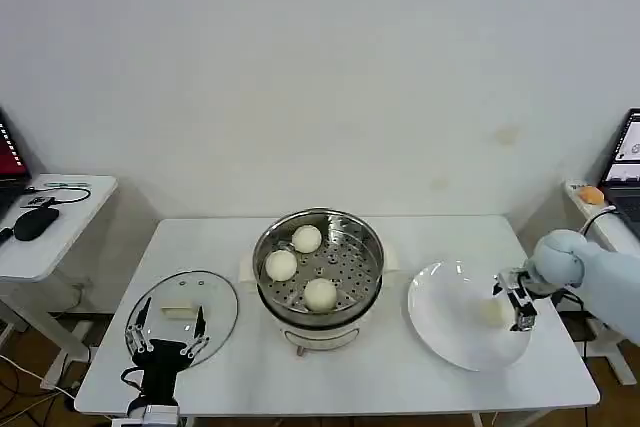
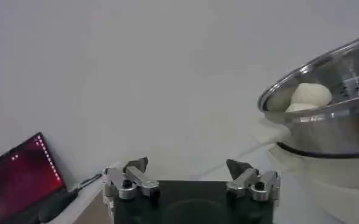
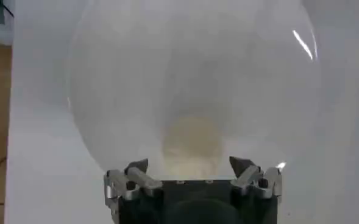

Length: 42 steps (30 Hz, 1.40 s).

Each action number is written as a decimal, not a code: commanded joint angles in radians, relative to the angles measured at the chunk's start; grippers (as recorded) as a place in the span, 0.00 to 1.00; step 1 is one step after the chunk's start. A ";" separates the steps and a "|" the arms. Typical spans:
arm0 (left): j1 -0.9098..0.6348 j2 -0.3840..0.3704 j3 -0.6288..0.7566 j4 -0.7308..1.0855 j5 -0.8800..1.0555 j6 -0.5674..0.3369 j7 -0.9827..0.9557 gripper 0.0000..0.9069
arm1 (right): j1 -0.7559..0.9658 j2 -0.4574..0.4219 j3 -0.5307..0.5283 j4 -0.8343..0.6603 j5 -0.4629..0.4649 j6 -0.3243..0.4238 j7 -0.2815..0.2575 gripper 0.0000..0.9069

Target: Take steamed baozi put them in steamer then cover it.

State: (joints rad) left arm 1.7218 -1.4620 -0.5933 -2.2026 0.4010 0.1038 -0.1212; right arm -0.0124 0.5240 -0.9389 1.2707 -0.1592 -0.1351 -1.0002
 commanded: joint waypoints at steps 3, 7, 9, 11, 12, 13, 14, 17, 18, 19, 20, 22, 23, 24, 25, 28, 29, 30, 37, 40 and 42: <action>0.000 0.001 0.000 0.000 0.000 0.000 0.000 1.00 | -0.030 0.029 0.023 -0.037 -0.008 -0.018 0.004 0.78; -0.002 -0.001 0.000 0.000 -0.001 0.000 -0.001 1.00 | -0.031 0.036 0.024 -0.039 -0.003 -0.019 0.006 0.63; -0.001 -0.001 0.000 0.000 -0.001 -0.001 -0.001 1.00 | -0.033 0.039 0.028 -0.037 0.000 -0.025 0.011 0.63; 0.001 -0.001 0.000 -0.002 -0.001 -0.001 -0.001 1.00 | -0.027 0.037 0.028 -0.034 0.004 -0.026 0.008 0.63; 0.002 -0.001 0.000 -0.003 -0.001 -0.001 -0.001 1.00 | -0.019 0.034 0.025 -0.029 0.006 -0.027 0.007 0.63; 0.003 -0.001 0.000 -0.003 -0.001 -0.001 -0.001 1.00 | -0.017 0.033 0.024 -0.028 0.006 -0.027 0.007 0.64; 0.004 -0.001 -0.001 -0.004 -0.001 -0.001 -0.001 1.00 | 0.004 0.025 0.015 -0.019 0.012 -0.026 0.004 0.64; 0.005 0.001 -0.002 -0.009 -0.002 -0.001 -0.001 1.00 | 0.090 0.006 -0.009 -0.002 0.032 -0.027 -0.004 0.64; 0.005 0.001 -0.002 -0.010 -0.002 0.000 -0.001 1.00 | 0.123 0.001 -0.014 0.006 0.045 -0.028 -0.009 0.64; 0.004 0.002 -0.002 -0.011 -0.002 0.000 -0.001 1.00 | 0.140 -0.004 -0.019 0.010 0.056 -0.029 -0.011 0.64; 0.003 0.002 -0.002 -0.012 -0.002 0.000 -0.001 1.00 | 0.179 -0.009 -0.032 0.024 0.071 -0.035 -0.013 0.64; 0.003 0.002 0.001 -0.012 -0.002 0.000 -0.001 1.00 | 0.236 -0.013 -0.056 0.040 0.094 -0.042 -0.016 0.64; 0.001 0.003 0.002 -0.011 -0.001 0.000 -0.001 1.00 | 0.281 -0.012 -0.071 0.054 0.113 -0.048 -0.018 0.66; 0.001 0.003 0.002 -0.011 -0.001 0.000 -0.001 1.00 | 0.311 -0.010 -0.080 0.064 0.130 -0.052 -0.018 0.66; 0.000 0.004 0.003 -0.011 -0.001 0.000 -0.001 1.00 | 0.337 -0.005 -0.089 0.075 0.151 -0.059 -0.020 0.66; -0.002 0.005 0.003 -0.011 -0.001 -0.001 -0.002 1.00 | 0.436 0.021 -0.139 0.107 0.203 -0.080 -0.019 0.66; -0.003 0.004 0.003 -0.011 0.000 -0.002 -0.002 1.00 | 0.473 0.032 -0.169 0.120 0.215 -0.088 -0.018 0.66; -0.003 0.003 0.004 -0.012 0.000 -0.002 -0.003 1.00 | 0.519 0.048 -0.200 0.134 0.233 -0.097 -0.017 0.66; 0.001 0.000 0.004 -0.029 0.002 -0.003 -0.003 1.00 | 0.689 0.192 -0.339 0.230 0.355 -0.155 0.009 0.67; 0.003 -0.001 0.001 -0.034 0.002 -0.003 -0.004 1.00 | 0.714 0.269 -0.371 0.257 0.409 -0.180 0.034 0.67; 0.005 -0.003 -0.001 -0.039 0.003 -0.004 -0.003 1.00 | 0.717 0.295 -0.377 0.264 0.430 -0.196 0.047 0.67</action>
State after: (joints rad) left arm 1.7259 -1.4640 -0.5930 -2.2370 0.4025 0.1005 -0.1247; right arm 0.4990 0.6438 -1.1741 1.4355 0.1067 -0.2595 -0.9932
